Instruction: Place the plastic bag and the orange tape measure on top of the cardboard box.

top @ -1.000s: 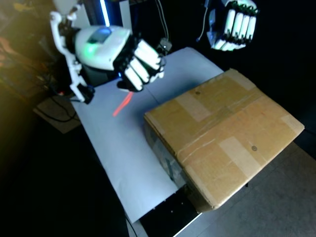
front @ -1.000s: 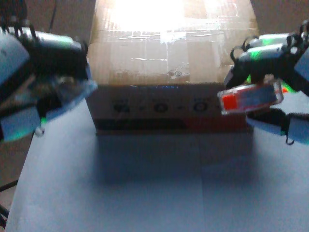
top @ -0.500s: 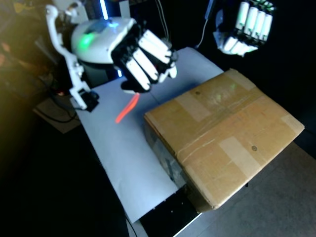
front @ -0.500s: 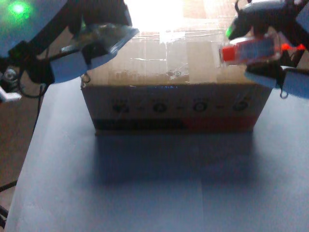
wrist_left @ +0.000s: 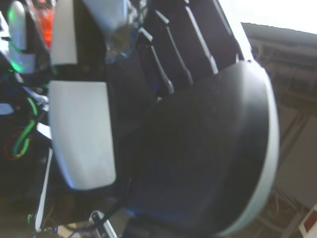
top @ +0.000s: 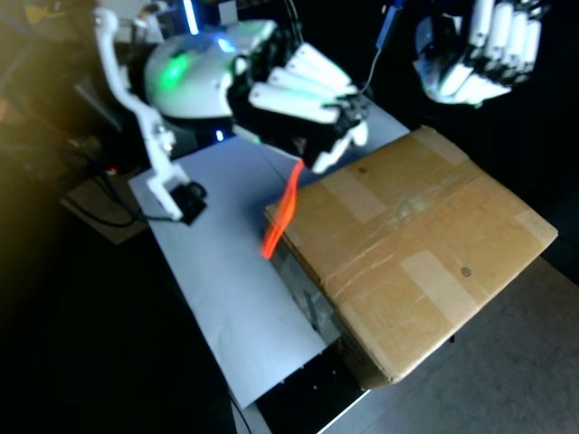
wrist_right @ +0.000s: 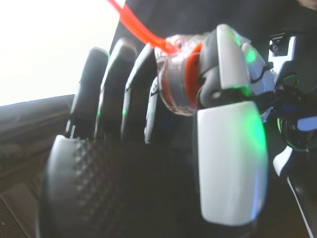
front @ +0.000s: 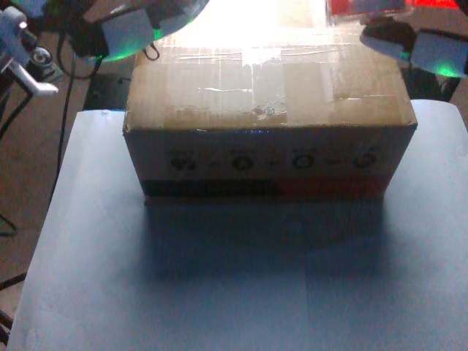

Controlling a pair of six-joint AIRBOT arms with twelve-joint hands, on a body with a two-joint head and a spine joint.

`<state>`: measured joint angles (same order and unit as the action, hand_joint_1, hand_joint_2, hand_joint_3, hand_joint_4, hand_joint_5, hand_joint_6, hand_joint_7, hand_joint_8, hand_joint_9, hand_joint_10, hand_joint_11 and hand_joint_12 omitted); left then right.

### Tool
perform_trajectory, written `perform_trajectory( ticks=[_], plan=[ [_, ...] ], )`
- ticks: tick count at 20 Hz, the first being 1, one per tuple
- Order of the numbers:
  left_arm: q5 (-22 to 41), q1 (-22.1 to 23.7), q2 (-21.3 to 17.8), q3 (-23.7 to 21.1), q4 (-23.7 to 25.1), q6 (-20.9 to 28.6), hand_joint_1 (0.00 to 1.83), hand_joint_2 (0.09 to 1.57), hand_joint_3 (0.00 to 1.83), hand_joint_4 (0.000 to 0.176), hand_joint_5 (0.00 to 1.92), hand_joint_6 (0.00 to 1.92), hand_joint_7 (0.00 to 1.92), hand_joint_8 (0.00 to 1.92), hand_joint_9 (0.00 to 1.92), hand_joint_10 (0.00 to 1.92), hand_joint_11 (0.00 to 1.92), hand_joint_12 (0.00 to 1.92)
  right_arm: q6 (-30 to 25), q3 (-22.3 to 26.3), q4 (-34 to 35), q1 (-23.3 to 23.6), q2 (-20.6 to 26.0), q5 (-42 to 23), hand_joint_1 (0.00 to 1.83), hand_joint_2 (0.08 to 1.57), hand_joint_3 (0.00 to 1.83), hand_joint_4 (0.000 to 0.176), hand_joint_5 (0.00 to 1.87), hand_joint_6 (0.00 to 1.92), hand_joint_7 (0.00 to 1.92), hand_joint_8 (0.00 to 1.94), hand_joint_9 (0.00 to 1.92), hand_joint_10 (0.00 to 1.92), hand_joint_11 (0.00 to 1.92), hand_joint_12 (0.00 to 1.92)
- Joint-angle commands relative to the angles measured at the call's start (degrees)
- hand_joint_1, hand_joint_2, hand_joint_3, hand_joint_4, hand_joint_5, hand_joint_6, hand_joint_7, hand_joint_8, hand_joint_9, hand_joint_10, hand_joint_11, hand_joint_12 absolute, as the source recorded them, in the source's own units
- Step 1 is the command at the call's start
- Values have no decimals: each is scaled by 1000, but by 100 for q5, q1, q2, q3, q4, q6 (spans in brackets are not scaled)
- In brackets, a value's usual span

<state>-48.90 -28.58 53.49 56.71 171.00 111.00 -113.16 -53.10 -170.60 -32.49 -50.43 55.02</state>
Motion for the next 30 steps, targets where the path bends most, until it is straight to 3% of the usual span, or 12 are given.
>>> perform_trajectory(
  ticks=[1,5,6,7,9,11,12,14,18,20,26,30],
  plan=[
    [-618,151,64,59,158,-2,1378,1145,0,0,880,854,907,1191,900,1442,764,1688,10,-51,-197,140,-39,691,1181,1101,1,0,1000,966,1087,1940,1255,1921,1354,1921],
    [-508,381,390,429,158,-3,1373,1149,0,0,817,1121,892,1114,892,1335,730,1539,227,-215,-197,364,-104,688,1212,1192,6,0,914,910,766,1708,849,1921,949,1921],
    [-508,422,473,515,158,-4,1373,1152,2,0,783,1134,893,1110,908,1339,806,1521,484,-216,-197,449,-134,687,1180,1106,0,0,1004,960,1064,1923,1191,1921,1269,1921],
    [-500,457,528,567,158,-4,1373,1145,0,0,814,1151,923,1057,895,1314,784,1479,696,-218,-197,536,-168,676,1181,1099,0,0,1011,957,1085,1836,1196,1921,1260,1921],
    [-439,571,719,765,158,-4,1361,1181,0,0,922,896,784,1364,751,1546,656,1640,828,-375,-197,668,-314,630,1256,1149,7,0,896,888,955,1384,1123,1619,1055,1818],
    [-401,586,787,836,158,-4,1360,1180,0,0,807,1118,839,1242,789,1466,657,1654,828,-525,-197,704,-449,589,1189,1102,0,0,1006,963,1173,1601,1228,1748,1119,1831],
    [-377,595,823,882,158,-4,1365,1168,0,0,798,1141,872,1182,832,1414,710,1616,828,-634,-197,719,-546,578,1245,1145,2,0,921,878,978,1451,1195,1664,1141,1783],
    [-345,611,918,972,158,-3,1365,1170,1,0,821,1086,864,1207,803,1474,701,1724,828,-769,-197,735,-640,573,1272,1130,0,0,931,842,1011,1262,1187,1475,1128,1713],
    [-219,611,1119,1152,158,-4,1368,1174,0,0,779,1112,861,1223,838,1458,801,1712,828,-1079,-197,732,-867,562,1267,1142,0,0,904,872,988,1292,1131,1429,1048,1652],
    [-111,608,1260,1272,158,-4,1368,1172,1,0,742,1116,877,1185,868,1435,866,1682,828,-1172,-197,730,-923,550,1363,1174,2,0,832,916,842,1314,841,1506,931,1663],
    [315,568,1521,1634,158,0,1370,1163,0,0,792,1074,881,1193,862,1399,772,1622,826,-1495,-197,729,-1162,350,1380,1128,0,0,909,924,969,1131,875,1337,706,1587],
    [597,511,1594,1794,158,12,1363,1189,0,0,724,1114,832,1287,845,1449,861,1626,817,-1680,-90,656,-1343,214,1392,1160,0,0,755,1094,874,1170,919,1339,895,1553]
  ],
)
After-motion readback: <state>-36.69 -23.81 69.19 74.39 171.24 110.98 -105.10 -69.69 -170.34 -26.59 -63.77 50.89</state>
